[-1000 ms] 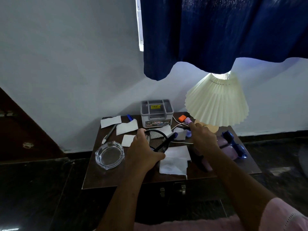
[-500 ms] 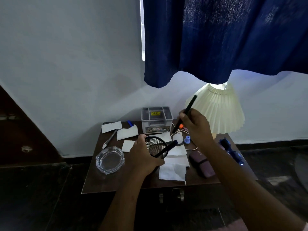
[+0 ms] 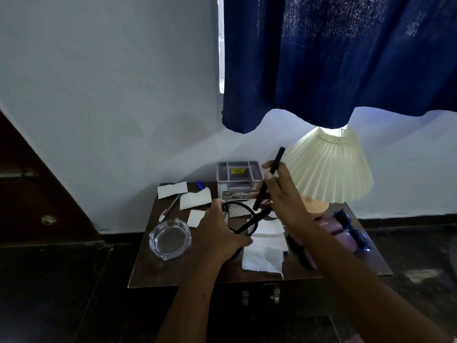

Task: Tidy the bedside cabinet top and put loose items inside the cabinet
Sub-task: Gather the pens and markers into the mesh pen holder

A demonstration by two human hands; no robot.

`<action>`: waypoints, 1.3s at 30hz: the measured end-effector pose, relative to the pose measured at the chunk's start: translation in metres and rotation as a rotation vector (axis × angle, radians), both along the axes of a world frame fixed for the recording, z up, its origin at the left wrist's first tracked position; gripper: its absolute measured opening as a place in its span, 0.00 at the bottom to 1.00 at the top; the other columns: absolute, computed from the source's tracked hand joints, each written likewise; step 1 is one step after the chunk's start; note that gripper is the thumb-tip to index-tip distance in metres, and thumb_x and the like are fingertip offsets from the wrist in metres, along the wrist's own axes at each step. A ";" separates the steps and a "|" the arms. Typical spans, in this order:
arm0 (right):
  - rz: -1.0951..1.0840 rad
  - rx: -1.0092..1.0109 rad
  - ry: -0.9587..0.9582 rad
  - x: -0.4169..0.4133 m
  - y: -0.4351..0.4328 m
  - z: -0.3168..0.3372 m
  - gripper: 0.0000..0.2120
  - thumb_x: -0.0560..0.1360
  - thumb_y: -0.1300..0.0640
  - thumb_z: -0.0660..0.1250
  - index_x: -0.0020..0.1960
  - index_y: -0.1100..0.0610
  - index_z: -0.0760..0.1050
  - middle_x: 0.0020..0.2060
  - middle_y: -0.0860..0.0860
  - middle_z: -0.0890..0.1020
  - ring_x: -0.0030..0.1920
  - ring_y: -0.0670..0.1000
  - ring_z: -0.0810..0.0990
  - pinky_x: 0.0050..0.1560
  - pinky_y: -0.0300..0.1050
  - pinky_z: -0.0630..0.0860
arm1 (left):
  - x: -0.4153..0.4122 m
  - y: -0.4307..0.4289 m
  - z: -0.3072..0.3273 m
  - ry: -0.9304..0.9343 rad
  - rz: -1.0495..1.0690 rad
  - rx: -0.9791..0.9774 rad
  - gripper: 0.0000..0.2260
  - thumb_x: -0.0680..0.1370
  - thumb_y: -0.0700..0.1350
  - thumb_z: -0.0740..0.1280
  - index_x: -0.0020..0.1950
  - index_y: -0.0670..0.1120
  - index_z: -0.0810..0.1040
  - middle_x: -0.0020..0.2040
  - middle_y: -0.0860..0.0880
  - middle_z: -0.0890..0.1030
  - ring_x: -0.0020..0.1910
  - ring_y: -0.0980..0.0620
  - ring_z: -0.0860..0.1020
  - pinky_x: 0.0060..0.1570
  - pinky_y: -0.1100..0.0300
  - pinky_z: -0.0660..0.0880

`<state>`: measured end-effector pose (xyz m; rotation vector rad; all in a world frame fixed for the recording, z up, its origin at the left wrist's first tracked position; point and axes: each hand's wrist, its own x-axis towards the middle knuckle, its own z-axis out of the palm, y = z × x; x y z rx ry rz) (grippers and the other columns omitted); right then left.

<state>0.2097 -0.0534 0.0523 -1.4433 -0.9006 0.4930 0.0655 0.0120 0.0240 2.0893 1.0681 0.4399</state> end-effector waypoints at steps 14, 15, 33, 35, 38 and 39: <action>0.191 -0.617 -1.016 -0.002 -0.009 0.018 0.08 0.72 0.55 0.69 0.51 0.50 0.82 0.48 0.48 0.81 0.49 0.48 0.78 0.46 0.41 0.70 | 0.000 -0.002 0.004 0.072 -0.006 0.071 0.41 0.59 0.51 0.77 0.68 0.52 0.62 0.62 0.50 0.73 0.58 0.50 0.73 0.50 0.58 0.72; 0.182 -0.601 -1.021 -0.007 -0.008 0.017 0.08 0.73 0.56 0.68 0.51 0.51 0.81 0.50 0.49 0.82 0.51 0.48 0.78 0.46 0.40 0.67 | 0.001 -0.003 0.004 0.074 -0.016 0.072 0.41 0.59 0.51 0.77 0.68 0.52 0.62 0.62 0.50 0.73 0.57 0.51 0.73 0.49 0.59 0.72; -0.169 -0.468 -0.438 0.042 -0.009 -0.013 0.12 0.79 0.62 0.58 0.53 0.61 0.79 0.47 0.58 0.84 0.42 0.53 0.80 0.36 0.29 0.69 | -0.020 0.026 0.006 0.053 0.144 0.005 0.42 0.57 0.52 0.80 0.66 0.49 0.65 0.63 0.48 0.74 0.60 0.47 0.72 0.49 0.58 0.70; -0.207 -0.547 -0.397 0.056 -0.016 -0.023 0.12 0.77 0.65 0.58 0.51 0.60 0.80 0.46 0.58 0.84 0.41 0.51 0.79 0.36 0.27 0.69 | -0.026 0.034 0.009 0.027 0.204 -0.014 0.42 0.56 0.52 0.81 0.66 0.49 0.66 0.63 0.48 0.74 0.60 0.47 0.73 0.48 0.59 0.69; -0.104 -0.649 -0.500 0.052 -0.011 -0.034 0.11 0.76 0.65 0.60 0.51 0.59 0.80 0.47 0.57 0.82 0.46 0.54 0.80 0.49 0.42 0.77 | -0.037 0.046 0.012 -0.027 0.310 -0.062 0.39 0.55 0.52 0.80 0.62 0.51 0.67 0.60 0.49 0.76 0.54 0.49 0.73 0.47 0.59 0.68; -0.055 -0.661 -0.515 0.046 -0.007 -0.036 0.10 0.77 0.63 0.60 0.52 0.58 0.80 0.47 0.55 0.81 0.47 0.54 0.80 0.50 0.46 0.78 | -0.041 0.050 0.012 -0.046 0.342 -0.075 0.37 0.55 0.53 0.80 0.59 0.51 0.68 0.57 0.50 0.75 0.51 0.50 0.72 0.46 0.59 0.68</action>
